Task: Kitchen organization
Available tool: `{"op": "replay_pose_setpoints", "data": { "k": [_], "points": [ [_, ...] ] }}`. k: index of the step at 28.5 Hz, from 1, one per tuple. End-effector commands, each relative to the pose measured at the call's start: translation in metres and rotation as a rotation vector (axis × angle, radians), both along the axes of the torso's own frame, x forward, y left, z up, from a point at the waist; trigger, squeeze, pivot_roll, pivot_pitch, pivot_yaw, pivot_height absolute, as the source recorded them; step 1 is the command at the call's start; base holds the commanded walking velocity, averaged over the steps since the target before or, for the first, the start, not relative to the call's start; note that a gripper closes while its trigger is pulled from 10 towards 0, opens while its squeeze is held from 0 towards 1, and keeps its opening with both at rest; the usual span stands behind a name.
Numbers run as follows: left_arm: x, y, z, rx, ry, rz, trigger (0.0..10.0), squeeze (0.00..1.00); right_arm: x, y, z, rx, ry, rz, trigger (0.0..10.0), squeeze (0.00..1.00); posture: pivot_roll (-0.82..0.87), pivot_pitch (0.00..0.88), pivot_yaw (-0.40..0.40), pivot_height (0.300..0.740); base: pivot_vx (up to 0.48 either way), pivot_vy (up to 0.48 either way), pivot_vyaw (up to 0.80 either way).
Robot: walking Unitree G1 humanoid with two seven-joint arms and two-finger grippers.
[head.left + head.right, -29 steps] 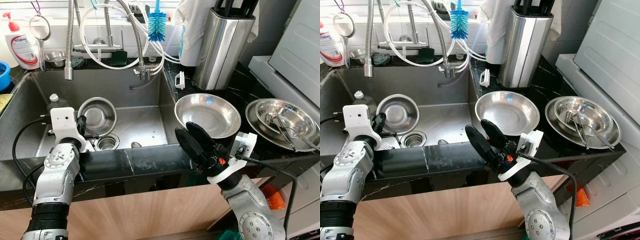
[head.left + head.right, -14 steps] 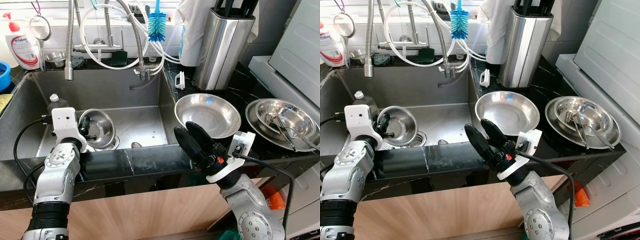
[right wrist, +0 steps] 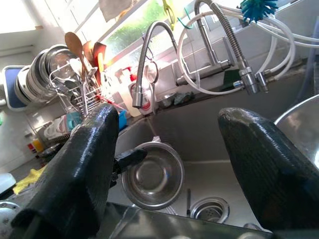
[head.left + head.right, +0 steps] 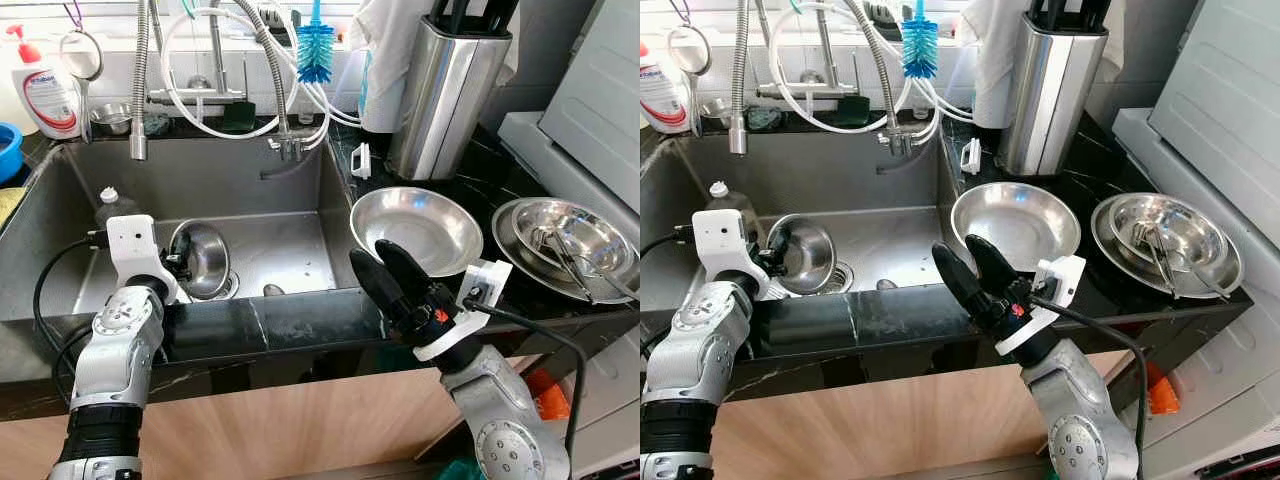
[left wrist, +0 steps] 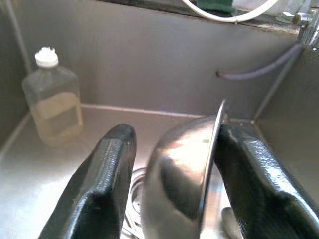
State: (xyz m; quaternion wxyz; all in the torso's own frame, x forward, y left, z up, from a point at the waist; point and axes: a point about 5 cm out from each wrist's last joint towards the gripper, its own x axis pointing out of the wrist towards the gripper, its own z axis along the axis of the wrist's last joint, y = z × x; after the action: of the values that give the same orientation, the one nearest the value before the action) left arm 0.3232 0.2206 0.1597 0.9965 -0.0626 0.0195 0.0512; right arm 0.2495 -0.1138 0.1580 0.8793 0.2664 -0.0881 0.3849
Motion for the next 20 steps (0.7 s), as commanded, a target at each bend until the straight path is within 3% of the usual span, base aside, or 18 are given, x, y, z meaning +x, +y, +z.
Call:
{"op": "replay_pose_setpoints", "data": {
  "k": [1, 12, 14, 15, 16, 17, 19, 20],
  "points": [
    [0.002, -0.004, 0.003, -0.060, -0.001, -0.020, 10.0, 1.00, 0.001, -0.002, 0.001, -0.010, -0.001, -0.009, 10.0, 0.00, 0.07, 0.000, -0.040, 0.740, 0.000, 0.000, 0.00],
    [0.000, -0.004, 0.001, -0.047, 0.013, -0.023, 10.0, 1.00, 0.001, -0.001, 0.000, -0.017, 0.005, -0.003, 10.0, 0.00, 0.07, 0.004, -0.039, 0.740, 0.000, 0.000, 0.00],
    [0.000, -0.004, 0.004, 0.050, 0.002, -0.023, 10.0, 1.00, 0.002, -0.003, 0.000, -0.024, 0.009, -0.030, 10.0, 0.00, 0.07, 0.004, -0.039, 0.740, 0.000, 0.000, 0.00],
    [0.000, -0.005, 0.004, 0.059, -0.003, -0.023, 10.0, 0.31, 0.004, -0.005, 0.000, -0.023, 0.010, -0.053, 10.0, 0.00, 0.07, 0.004, -0.039, 0.740, 0.000, 0.000, 0.00],
    [0.000, -0.005, 0.005, 0.060, -0.006, -0.023, 10.0, 0.31, 0.005, -0.006, 0.001, -0.022, 0.012, -0.069, 10.0, 0.00, 0.07, 0.003, -0.038, 0.740, 0.000, 0.000, 0.00],
    [0.001, -0.007, 0.006, 0.092, -0.017, -0.029, 10.0, 0.00, 0.011, -0.011, 0.002, -0.048, 0.012, -0.161, 10.0, 0.00, 0.07, 0.003, -0.038, 0.740, 0.000, 0.000, 0.00],
    [0.001, -0.007, 0.007, 0.101, -0.019, -0.031, 10.0, 0.00, 0.013, -0.012, 0.003, -0.056, 0.012, -0.183, 10.0, 0.00, 0.07, 0.003, -0.038, 0.740, 0.000, 0.000, 0.00],
    [0.001, -0.009, 0.007, 0.106, -0.026, -0.037, 10.0, 0.00, 0.019, -0.018, 0.001, -0.061, 0.053, -0.249, 10.0, 0.00, 0.07, 0.002, -0.037, 0.740, 0.000, 0.000, 0.00]
  ]
}}
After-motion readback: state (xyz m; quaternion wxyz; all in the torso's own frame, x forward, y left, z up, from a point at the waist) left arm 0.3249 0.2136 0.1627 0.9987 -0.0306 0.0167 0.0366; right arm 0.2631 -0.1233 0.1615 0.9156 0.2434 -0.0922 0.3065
